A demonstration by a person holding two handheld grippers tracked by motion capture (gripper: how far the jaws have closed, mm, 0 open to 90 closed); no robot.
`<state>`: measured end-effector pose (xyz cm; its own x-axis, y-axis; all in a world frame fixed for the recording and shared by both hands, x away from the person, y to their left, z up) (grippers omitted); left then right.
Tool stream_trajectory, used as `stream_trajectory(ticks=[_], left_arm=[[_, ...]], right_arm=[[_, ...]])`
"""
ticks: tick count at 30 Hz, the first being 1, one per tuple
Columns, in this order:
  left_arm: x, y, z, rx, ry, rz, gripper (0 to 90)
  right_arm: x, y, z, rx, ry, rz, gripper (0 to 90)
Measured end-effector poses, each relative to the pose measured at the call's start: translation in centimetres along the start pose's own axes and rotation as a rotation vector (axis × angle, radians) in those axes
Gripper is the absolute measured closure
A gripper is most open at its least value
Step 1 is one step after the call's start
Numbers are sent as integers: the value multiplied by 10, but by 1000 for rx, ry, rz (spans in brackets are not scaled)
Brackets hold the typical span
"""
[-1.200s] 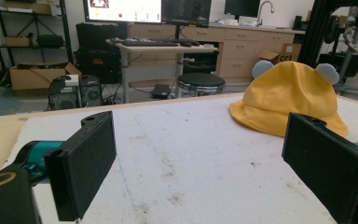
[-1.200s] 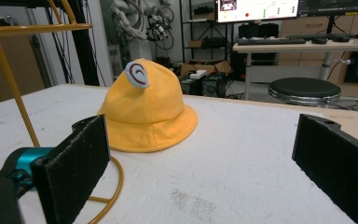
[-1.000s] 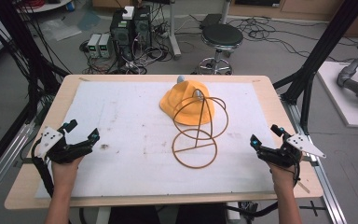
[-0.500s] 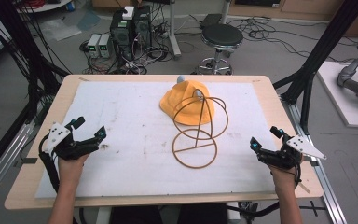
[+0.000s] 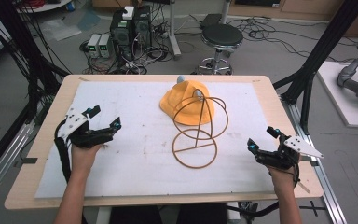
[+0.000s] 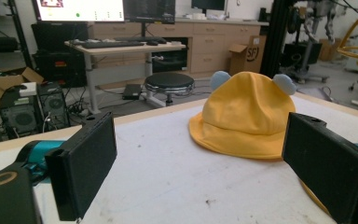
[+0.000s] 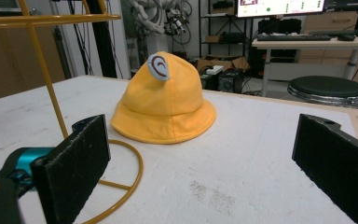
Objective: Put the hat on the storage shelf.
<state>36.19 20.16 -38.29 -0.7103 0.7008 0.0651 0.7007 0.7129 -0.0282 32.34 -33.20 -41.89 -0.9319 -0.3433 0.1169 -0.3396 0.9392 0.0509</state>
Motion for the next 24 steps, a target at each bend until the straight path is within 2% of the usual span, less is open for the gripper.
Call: stream_trajectory(ticks=[2,4,7,8,16,22,24], left_arm=[[-8,-3,-3,-3,20,25,120],[-16,-3,-5,-19,24,27,120],[-25,1,-6,3,22,23,120],[-28,3,-6,8,36,24,120],[-48,13,-9,19,61,35,119],[-69,13,-15,-2,77,60,119],[-79,13,-18,-13,96,71,119]], right_arm=[[0,-1,0,-4,0,5,37],[0,0,0,-13,0,-2,37],[1,0,-1,-8,-8,-10,37],[1,0,-1,-8,-8,-10,37],[-1,3,0,5,-2,-18,37],[-1,5,1,3,5,-21,37],[-2,5,1,8,4,-22,37]])
Point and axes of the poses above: each handheld gripper's, and its own axes: x roughly backward along the jaws, z roughly out of its underside, y roughly to its left, the point moved 4 cm from there along -x, roughly forward along the jaws, and after that the axes turned 13 degrees about z, right-handed, at the moved point
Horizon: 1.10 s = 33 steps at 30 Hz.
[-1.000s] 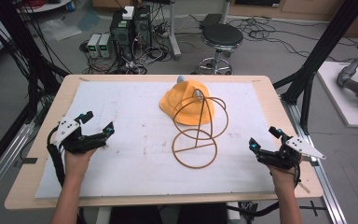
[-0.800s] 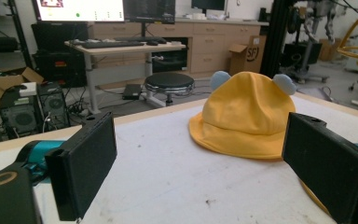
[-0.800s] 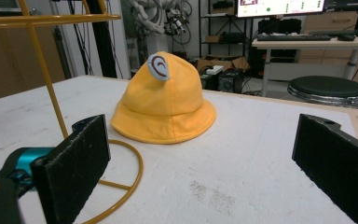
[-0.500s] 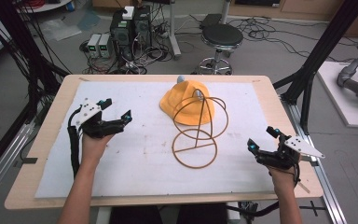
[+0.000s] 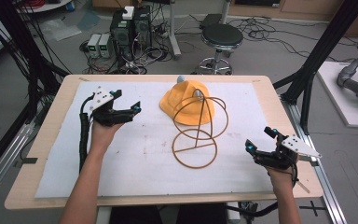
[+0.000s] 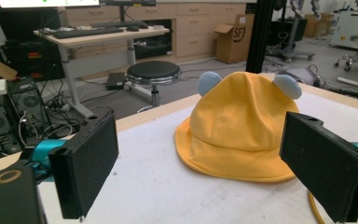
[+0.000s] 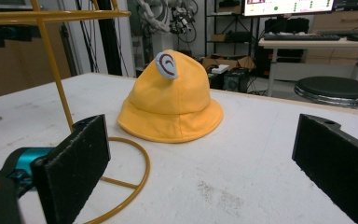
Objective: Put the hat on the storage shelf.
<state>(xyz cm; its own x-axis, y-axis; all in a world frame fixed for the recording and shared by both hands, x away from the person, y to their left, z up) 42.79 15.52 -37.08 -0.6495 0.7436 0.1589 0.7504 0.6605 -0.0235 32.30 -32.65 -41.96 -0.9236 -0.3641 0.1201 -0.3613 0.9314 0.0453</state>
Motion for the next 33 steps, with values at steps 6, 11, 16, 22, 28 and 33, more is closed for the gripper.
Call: stream_trajectory(ticks=[6,11,16,22,28,33], left_arm=[[-23,-1,-8,-29,37,19,119],[-42,-4,-12,-38,41,40,119],[-62,-8,-14,-27,29,62,119],[-91,-15,-11,-32,47,87,119],[-114,-19,-10,-38,68,116,120],[-139,-28,-10,-45,112,148,126]], right_arm=[[2,0,-1,-7,-3,-1,37],[1,0,-1,-2,-5,-3,37],[1,0,-1,-8,-8,-5,37],[3,-2,0,-2,-10,-3,37],[4,-5,1,1,-6,5,37],[7,-8,4,-9,0,13,37]])
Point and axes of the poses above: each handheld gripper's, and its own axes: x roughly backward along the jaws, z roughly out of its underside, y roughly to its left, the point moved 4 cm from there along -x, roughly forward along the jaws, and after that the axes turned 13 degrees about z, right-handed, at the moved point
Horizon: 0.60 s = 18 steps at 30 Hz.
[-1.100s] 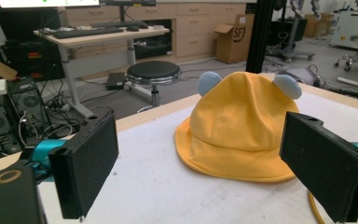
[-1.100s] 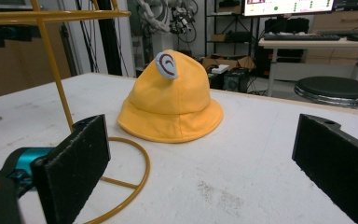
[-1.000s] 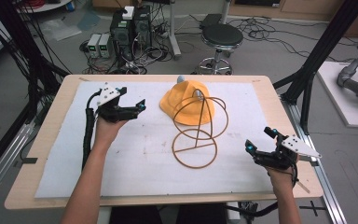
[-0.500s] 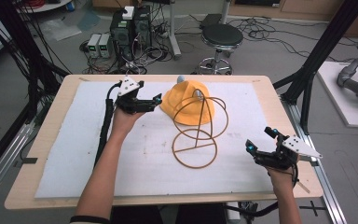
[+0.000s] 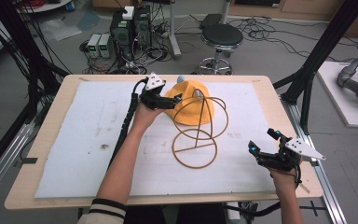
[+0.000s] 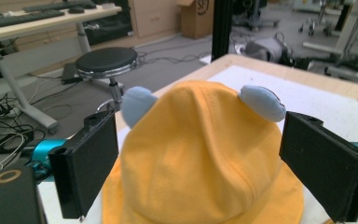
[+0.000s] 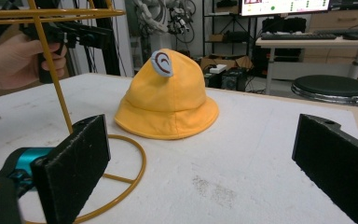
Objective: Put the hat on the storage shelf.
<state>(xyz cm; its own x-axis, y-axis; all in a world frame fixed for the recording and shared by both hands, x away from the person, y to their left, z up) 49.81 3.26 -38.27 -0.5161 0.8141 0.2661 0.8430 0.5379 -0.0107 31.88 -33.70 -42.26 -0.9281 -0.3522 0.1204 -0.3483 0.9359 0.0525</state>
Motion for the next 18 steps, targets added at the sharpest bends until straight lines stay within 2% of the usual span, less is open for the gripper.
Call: stream_trajectory(ticks=[3,7,11,14,18], left_arm=[[-17,-3,0,-15,33,7,169],[-33,-3,6,6,65,8,176],[-40,1,14,38,90,5,184],[-44,4,18,65,82,12,231],[-48,5,23,81,89,24,291]], right_arm=[[3,-1,1,-9,2,-5,37],[7,-4,1,-16,-2,-4,37],[11,-8,1,-21,-8,6,37],[13,-9,2,-26,-6,3,37],[14,-10,4,-37,-2,-1,37]])
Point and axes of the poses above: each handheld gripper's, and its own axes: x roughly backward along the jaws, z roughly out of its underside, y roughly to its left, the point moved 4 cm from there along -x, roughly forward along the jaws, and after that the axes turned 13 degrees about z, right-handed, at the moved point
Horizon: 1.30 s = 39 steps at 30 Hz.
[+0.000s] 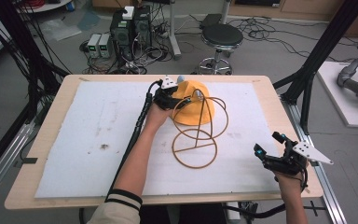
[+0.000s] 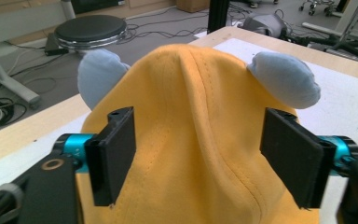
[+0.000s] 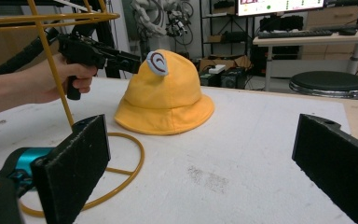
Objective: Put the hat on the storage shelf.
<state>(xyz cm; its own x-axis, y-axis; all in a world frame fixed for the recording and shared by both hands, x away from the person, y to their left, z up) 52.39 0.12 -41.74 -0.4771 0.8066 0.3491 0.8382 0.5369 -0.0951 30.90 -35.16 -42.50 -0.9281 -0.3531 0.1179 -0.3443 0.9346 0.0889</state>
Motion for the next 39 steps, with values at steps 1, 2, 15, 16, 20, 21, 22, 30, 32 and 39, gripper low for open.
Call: stream_trajectory(ticks=[1,2,15,16,20,21,22,30,32,39], left_arm=[[-1,0,1,5,1,0,306],[-2,1,1,12,-1,4,324],[-13,-1,8,21,30,23,718],[-13,-2,8,20,28,23,775],[-15,-1,10,31,29,13,863],[-15,-1,11,34,31,15,872],[-15,-1,11,36,30,12,876],[-10,-1,7,39,-21,7,881],[-6,-2,5,30,-36,3,881],[10,-2,-10,1,-123,-19,881]], right_arm=[[0,0,0,2,-1,1,37],[1,0,0,-3,-1,0,37],[0,2,3,0,9,-11,37],[0,3,3,3,11,-9,37],[0,2,4,3,17,-9,37],[0,2,5,2,18,-10,37],[0,2,5,4,18,-8,37],[1,2,6,2,22,-4,37],[1,3,6,1,25,-8,37],[0,4,7,7,25,-9,37]])
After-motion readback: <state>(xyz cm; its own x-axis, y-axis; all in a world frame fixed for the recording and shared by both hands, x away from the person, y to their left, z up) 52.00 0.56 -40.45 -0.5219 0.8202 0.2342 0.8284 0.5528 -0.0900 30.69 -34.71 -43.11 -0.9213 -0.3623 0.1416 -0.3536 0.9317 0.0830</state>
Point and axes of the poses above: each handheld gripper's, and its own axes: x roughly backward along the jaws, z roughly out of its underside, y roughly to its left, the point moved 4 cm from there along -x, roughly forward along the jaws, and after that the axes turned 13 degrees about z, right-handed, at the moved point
